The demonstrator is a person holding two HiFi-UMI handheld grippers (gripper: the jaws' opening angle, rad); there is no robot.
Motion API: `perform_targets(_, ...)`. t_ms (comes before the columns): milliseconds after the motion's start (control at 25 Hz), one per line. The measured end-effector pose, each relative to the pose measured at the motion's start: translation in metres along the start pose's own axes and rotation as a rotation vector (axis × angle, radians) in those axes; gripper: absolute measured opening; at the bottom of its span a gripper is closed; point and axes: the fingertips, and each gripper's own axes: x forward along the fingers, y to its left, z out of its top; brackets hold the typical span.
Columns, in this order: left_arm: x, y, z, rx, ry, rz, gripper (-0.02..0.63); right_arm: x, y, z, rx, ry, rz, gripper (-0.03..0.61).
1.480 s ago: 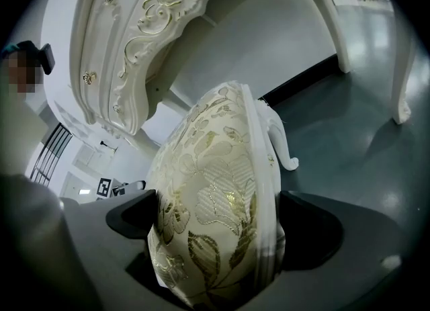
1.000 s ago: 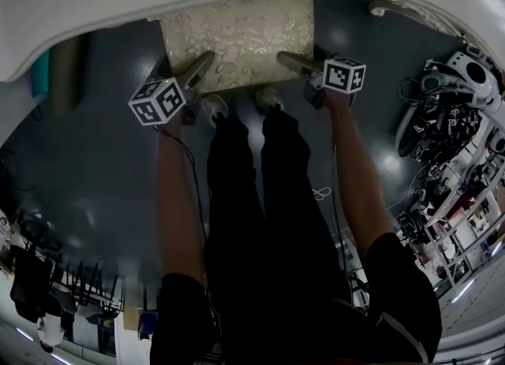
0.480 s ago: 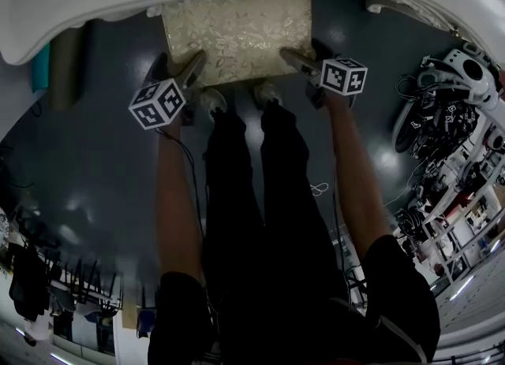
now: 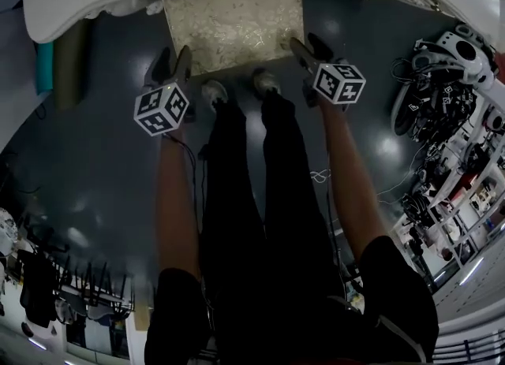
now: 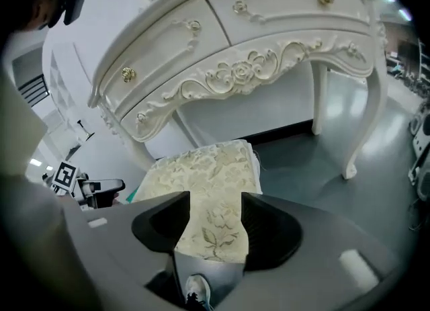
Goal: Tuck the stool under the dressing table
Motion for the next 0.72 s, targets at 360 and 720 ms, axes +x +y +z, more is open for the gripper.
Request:
perform_targets(360, -0.034, -0.023, 0.013, 0.103, -0.075, 0.066, 0.009, -0.031, 0.016, 0.004, 0.004, -0.042, -0.085, -0.002)
perform_targets(720, -0.065, -0.054, -0.001, 0.144, -0.181, 0.078, 0.006, -0.06, 0.03, 0.006, -0.084, -0.117, -0.063, -0.003)
